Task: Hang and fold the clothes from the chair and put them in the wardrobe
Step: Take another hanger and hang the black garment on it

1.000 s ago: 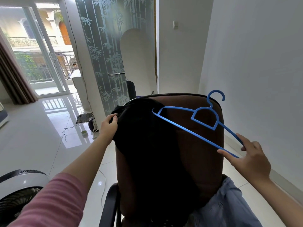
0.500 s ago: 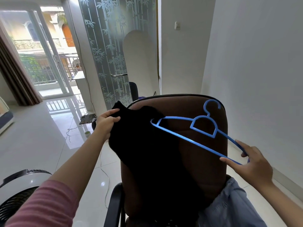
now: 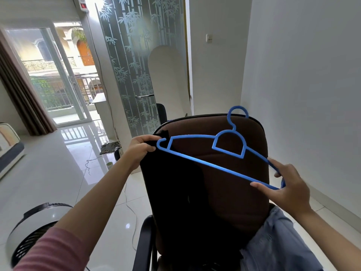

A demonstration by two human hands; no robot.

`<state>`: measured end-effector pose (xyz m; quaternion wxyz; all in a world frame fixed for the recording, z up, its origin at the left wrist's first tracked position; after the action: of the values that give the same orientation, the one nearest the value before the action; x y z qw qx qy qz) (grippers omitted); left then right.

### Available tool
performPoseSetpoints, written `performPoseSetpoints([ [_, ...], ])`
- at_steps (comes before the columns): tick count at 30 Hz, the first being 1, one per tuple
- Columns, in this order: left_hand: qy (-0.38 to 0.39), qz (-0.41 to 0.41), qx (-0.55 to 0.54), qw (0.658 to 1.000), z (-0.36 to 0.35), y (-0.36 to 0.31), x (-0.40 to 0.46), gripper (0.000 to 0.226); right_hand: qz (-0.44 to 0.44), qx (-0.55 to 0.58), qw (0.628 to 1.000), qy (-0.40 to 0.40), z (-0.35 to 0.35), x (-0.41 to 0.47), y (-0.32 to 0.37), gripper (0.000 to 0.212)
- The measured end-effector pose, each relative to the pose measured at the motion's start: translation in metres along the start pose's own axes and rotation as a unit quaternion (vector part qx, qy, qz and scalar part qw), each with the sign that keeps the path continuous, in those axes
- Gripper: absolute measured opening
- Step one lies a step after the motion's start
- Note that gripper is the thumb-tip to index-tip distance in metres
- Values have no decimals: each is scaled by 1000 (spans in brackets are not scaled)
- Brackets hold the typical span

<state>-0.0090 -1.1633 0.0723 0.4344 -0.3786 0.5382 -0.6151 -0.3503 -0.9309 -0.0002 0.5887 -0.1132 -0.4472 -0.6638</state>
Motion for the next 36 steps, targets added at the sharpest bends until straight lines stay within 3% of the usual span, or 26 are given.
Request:
performPoseSetpoints([
  [18, 94, -35, -46, 994, 0, -71, -42, 57, -17, -19, 998, -55, 51, -5, -6, 100],
  [27, 114, -77, -16, 990, -7, -100, -56, 33, 16, -2, 998, -68, 61, -5, 9, 102],
  [36, 106, -102, 6, 989, -2, -111, -64, 49, 17, -1, 996, -90, 64, -7, 4, 102],
])
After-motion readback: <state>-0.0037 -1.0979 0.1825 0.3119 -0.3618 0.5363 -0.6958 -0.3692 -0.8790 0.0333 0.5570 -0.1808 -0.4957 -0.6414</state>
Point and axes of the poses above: each hand's wrist, its own x-axis towards the middle knuckle, its own z-axis out of the back of the hand, y = z × x, the point moved 4 cm from there along x, towards the middle knuckle, and after that the axes turned 5 degrees about z, right-handed, at the moved point
